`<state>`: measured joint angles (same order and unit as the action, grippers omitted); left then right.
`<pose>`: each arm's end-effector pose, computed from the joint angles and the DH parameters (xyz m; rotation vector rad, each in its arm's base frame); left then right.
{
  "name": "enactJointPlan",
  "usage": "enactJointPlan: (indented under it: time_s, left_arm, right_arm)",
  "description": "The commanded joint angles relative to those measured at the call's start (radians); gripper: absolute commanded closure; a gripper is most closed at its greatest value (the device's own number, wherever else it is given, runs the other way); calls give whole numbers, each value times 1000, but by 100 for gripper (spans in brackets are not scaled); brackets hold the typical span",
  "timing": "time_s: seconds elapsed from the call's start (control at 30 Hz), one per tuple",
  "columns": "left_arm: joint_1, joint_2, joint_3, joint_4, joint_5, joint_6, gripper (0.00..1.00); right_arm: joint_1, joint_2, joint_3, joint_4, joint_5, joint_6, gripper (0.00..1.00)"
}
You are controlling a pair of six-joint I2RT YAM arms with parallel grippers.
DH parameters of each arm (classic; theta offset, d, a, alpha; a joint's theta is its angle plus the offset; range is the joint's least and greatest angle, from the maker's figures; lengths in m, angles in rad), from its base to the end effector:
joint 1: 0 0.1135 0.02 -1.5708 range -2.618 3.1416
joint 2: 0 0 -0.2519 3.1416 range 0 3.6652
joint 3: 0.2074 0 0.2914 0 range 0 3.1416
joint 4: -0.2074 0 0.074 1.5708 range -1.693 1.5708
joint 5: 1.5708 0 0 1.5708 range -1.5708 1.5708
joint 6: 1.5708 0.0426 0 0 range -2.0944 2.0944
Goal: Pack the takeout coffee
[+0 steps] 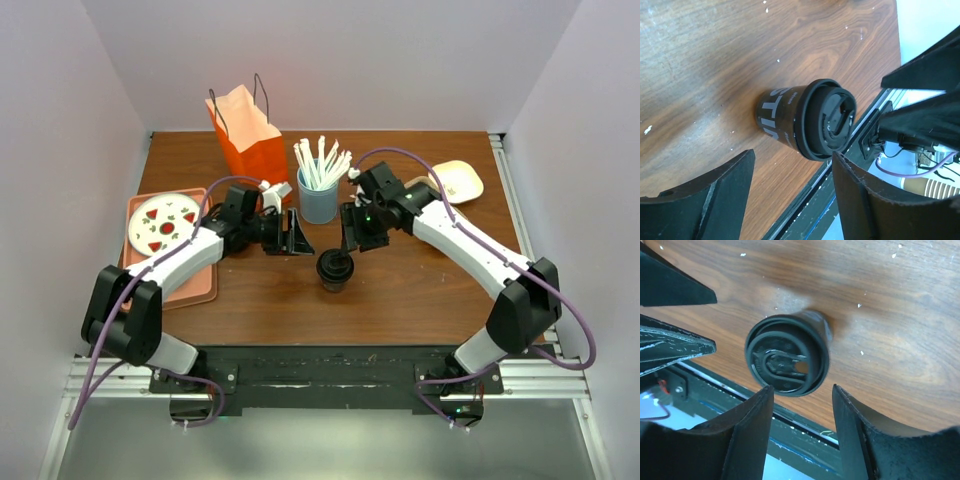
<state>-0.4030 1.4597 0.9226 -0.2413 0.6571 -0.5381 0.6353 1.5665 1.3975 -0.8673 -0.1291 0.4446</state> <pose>0.3067 -0.1590 0.1939 0.1835 2.4713 -1.2107 0.2940 0.2236 0.2766 -0.3045 2.6823 0.5296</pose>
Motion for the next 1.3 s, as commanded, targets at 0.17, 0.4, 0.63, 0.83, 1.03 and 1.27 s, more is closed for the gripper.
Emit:
enactJointPlan:
  time_s: [0.17, 0.4, 0.63, 0.83, 1.03, 1.27]
  left_arm:
    - [-51, 60, 42, 45, -5, -2, 37]
    - [-66, 88, 42, 53, -17, -8, 39]
    - [-74, 100, 42, 51, -27, -5, 41]
    - [-79, 111, 42, 43, -36, 6, 42]
    - [-80, 106, 44, 33, -48, 12, 42]
    - [-79, 74, 61, 7, -51, 10, 41]
  right_arm:
    - [-69, -3, -101, 163, -262, -110, 48]
    - [-75, 41, -117, 197, -302, -132, 48]
    - [-77, 61, -143, 212, -319, -155, 47]
    - [-79, 66, -152, 220, -322, -158, 46]
    - [-79, 58, -138, 209, -326, -158, 46]
    - [-80, 9, -109, 172, -322, -152, 43]
